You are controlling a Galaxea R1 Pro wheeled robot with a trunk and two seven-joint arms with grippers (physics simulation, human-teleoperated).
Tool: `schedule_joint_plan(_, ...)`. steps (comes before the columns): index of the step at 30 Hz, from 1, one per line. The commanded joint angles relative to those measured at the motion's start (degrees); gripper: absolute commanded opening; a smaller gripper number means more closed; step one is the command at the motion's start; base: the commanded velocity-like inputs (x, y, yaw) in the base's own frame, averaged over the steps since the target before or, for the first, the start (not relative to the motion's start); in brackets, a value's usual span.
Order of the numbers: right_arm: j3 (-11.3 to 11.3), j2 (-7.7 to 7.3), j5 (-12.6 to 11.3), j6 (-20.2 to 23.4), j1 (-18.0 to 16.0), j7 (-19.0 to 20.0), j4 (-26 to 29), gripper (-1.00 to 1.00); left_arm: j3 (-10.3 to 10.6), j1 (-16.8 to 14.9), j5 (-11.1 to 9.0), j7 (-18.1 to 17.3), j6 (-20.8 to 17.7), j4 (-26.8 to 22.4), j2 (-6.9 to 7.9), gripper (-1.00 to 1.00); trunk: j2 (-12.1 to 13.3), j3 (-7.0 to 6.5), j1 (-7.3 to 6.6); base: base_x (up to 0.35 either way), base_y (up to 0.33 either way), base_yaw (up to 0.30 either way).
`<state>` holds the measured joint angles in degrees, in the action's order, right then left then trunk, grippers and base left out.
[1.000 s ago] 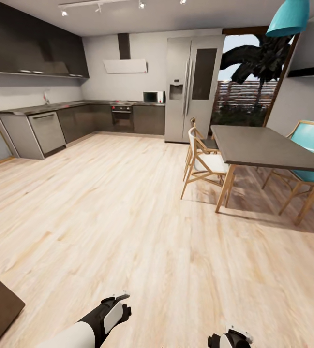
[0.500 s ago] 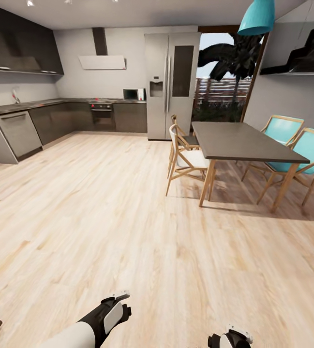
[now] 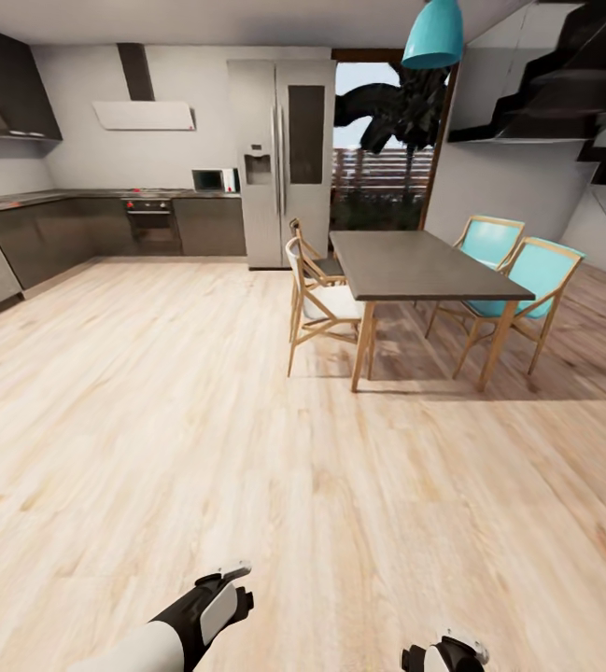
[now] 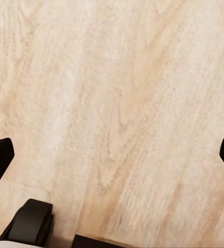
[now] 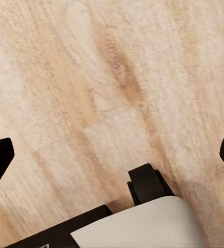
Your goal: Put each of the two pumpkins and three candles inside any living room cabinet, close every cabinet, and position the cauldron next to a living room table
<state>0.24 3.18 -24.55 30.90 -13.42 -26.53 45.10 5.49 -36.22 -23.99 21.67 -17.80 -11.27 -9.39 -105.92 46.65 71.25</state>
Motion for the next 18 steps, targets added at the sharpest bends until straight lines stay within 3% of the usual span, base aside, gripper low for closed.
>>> schedule_joint_plan(1,0.02,0.00,-0.49,0.15,-0.03,-0.44,0.07,1.00,0.48,0.01,-0.52,0.33,-0.31,-0.15,0.05,1.00,-0.02,0.08,-0.01,0.000,0.000,-0.269)
schedule_joint_plan(18,-0.65,-0.01,-0.49,0.21,-0.03,-0.44,0.07,1.00,0.64,1.14,-0.18,-0.12,2.73,-0.15,-0.17,1.00,0.78,0.02,-0.45,0.000,0.000,-0.271)
